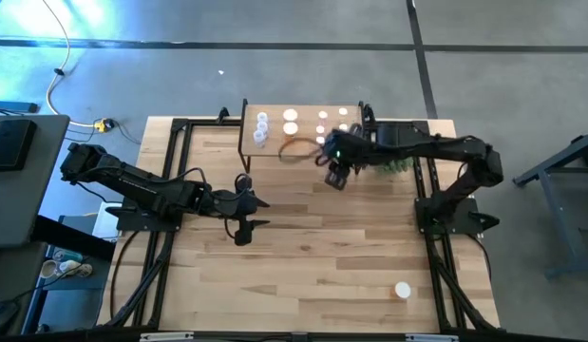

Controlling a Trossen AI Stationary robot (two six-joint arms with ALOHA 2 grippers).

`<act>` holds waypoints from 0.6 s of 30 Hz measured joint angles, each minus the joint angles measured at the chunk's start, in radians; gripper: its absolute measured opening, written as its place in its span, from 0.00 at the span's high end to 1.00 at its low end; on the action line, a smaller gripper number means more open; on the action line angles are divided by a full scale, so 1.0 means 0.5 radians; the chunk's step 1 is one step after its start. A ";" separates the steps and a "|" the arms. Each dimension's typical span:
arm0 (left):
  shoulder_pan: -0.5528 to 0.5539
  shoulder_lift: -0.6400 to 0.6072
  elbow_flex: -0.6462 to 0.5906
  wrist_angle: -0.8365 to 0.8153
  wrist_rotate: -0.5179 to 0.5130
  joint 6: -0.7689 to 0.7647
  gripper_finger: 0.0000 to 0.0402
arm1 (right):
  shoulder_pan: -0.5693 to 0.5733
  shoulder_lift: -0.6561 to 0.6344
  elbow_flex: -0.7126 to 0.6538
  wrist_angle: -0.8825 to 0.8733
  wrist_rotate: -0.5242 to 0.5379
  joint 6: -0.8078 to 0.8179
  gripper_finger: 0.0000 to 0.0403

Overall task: Pick and place medicine bottles onto shelf by color
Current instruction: Put the yellow pill bottle aligned with the other yellow pill bottles on the shelf

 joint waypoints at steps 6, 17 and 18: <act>0.000 -0.001 0.000 0.002 0.015 0.000 0.46 | 0.244 -0.052 -0.352 0.043 0.098 0.143 0.56; 0.000 0.000 0.000 -0.015 0.015 -0.101 0.46 | 0.642 -0.109 -0.752 0.310 0.177 0.553 0.56; 0.000 0.000 0.000 -0.017 0.016 -0.110 0.46 | 0.674 -0.109 -0.780 0.343 0.208 0.599 0.56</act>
